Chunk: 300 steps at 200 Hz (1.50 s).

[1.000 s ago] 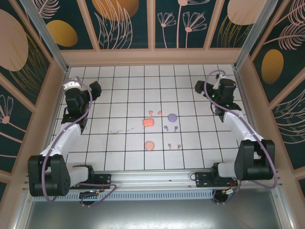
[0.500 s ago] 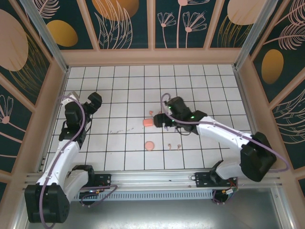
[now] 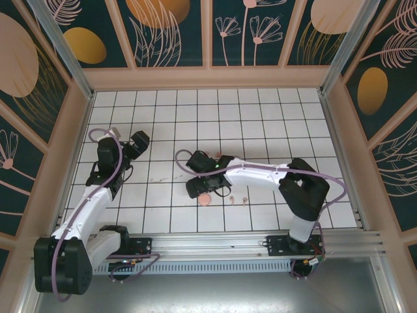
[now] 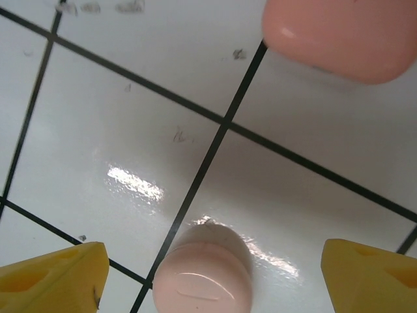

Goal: Insert the wireless bluetooth earbuds into the charging case

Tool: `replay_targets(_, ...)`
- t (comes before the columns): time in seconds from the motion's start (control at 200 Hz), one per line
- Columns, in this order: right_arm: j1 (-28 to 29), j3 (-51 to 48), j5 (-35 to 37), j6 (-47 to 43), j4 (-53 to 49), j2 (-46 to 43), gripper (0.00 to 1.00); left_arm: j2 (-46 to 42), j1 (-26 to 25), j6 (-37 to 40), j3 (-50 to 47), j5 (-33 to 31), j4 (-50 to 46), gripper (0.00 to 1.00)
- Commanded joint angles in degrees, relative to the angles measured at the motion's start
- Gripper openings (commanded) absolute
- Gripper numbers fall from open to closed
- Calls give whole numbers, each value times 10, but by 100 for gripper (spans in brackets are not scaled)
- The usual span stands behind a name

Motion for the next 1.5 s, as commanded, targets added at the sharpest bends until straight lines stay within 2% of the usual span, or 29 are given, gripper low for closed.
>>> replay_targets(0.0, 16, 25, 13, 6, -51, 18, 84, 8, -2, 16, 14, 9, -7, 99)
replay_targets(0.781, 59, 47, 54, 93, -98, 77, 75, 30, -2, 25, 18, 14, 14, 99)
replay_targets(1.066, 57, 51, 71, 108, -94, 84, 73, 33, -2, 28, 17, 17, 17, 99)
replay_targets(1.246, 56, 52, 70, 109, -92, 87, 68, 33, -3, 28, 16, 18, 19, 99)
replay_targets(1.496, 58, 49, 63, 113, -90, 87, 55, 32, -3, 27, 15, 16, 18, 99)
